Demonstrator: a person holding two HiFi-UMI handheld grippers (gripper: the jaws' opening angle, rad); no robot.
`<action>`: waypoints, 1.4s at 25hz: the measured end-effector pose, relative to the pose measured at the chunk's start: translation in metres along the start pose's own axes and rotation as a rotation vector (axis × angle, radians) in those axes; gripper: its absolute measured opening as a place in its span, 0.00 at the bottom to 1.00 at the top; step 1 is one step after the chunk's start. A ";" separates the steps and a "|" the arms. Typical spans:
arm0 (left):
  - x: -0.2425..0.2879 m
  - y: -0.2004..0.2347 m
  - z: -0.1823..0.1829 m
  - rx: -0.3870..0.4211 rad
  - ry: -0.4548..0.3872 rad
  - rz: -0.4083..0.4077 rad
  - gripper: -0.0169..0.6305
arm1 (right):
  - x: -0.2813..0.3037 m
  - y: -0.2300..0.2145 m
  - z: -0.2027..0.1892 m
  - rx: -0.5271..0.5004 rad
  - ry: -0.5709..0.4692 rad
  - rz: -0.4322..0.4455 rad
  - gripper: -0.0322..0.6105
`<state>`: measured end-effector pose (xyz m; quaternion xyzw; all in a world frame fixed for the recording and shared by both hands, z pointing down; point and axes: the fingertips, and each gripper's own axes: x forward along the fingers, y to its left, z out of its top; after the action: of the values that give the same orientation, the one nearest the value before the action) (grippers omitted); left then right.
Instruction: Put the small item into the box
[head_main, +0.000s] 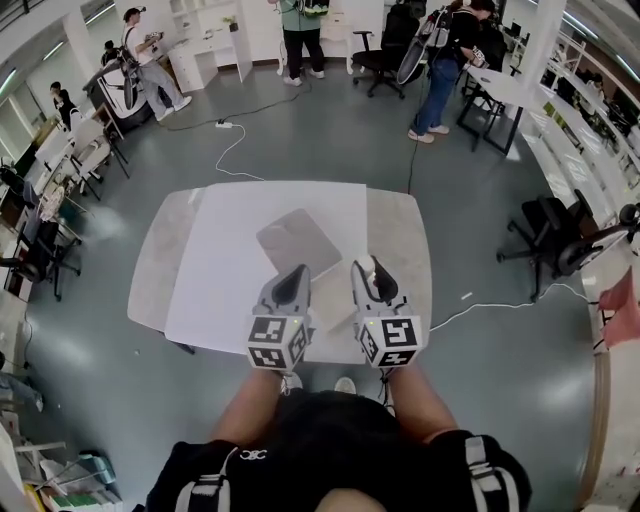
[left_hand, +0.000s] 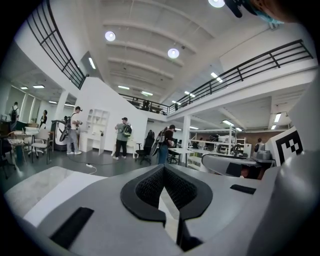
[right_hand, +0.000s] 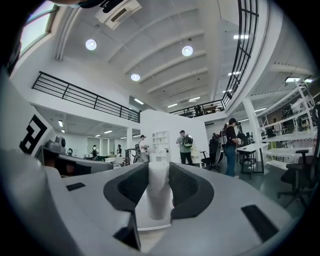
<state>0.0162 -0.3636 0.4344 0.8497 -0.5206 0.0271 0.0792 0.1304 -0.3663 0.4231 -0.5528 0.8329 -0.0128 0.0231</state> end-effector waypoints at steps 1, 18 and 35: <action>0.003 0.005 0.001 0.002 0.004 -0.002 0.03 | 0.005 0.001 -0.001 0.007 0.003 -0.003 0.25; 0.023 0.076 -0.001 0.000 0.015 -0.011 0.03 | 0.072 0.019 -0.060 -0.005 0.132 -0.037 0.25; 0.034 0.103 -0.013 -0.030 0.038 0.011 0.03 | 0.094 0.007 -0.185 0.108 0.449 -0.060 0.25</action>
<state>-0.0592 -0.4372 0.4621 0.8450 -0.5238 0.0358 0.1016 0.0778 -0.4511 0.6057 -0.5583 0.7985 -0.1808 -0.1339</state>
